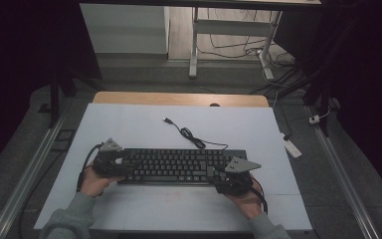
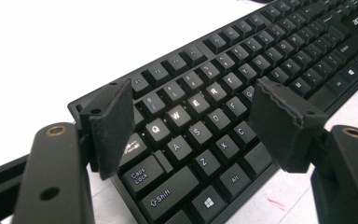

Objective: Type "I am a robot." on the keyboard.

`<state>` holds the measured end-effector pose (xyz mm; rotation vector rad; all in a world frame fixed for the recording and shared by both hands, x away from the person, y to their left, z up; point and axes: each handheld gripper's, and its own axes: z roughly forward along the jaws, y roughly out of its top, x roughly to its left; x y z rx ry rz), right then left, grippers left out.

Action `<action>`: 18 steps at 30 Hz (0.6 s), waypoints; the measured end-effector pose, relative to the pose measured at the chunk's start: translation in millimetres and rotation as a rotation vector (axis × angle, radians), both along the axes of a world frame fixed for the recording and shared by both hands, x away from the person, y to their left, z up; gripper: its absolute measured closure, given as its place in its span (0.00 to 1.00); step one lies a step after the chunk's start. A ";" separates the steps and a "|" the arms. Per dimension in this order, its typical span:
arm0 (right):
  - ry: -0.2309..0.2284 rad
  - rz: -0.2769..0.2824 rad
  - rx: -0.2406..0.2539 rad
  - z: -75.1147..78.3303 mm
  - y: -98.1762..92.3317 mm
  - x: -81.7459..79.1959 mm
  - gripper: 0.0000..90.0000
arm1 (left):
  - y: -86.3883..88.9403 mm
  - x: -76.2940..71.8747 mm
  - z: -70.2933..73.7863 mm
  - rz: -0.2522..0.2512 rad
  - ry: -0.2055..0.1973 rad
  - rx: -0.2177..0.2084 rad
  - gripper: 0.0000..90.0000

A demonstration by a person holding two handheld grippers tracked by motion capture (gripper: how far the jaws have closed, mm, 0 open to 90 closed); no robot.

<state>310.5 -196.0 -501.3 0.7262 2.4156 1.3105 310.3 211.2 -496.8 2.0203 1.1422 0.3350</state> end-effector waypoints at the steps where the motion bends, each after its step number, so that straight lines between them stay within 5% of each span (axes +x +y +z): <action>1: 0.000 0.008 0.001 0.8 1.2 0.2 0.51 | -1.1 -0.3 -0.1 -0.006 -0.001 0.003 0.34; 9: 0.000 0.033 0.025 7.0 11.4 2.2 0.52 | -3.7 -1.2 0.0 -0.021 -0.004 0.012 0.33; 18: -0.001 0.065 0.015 12.5 29.2 7.9 0.70 | -5.2 -1.3 -0.2 -0.028 -0.005 0.018 0.33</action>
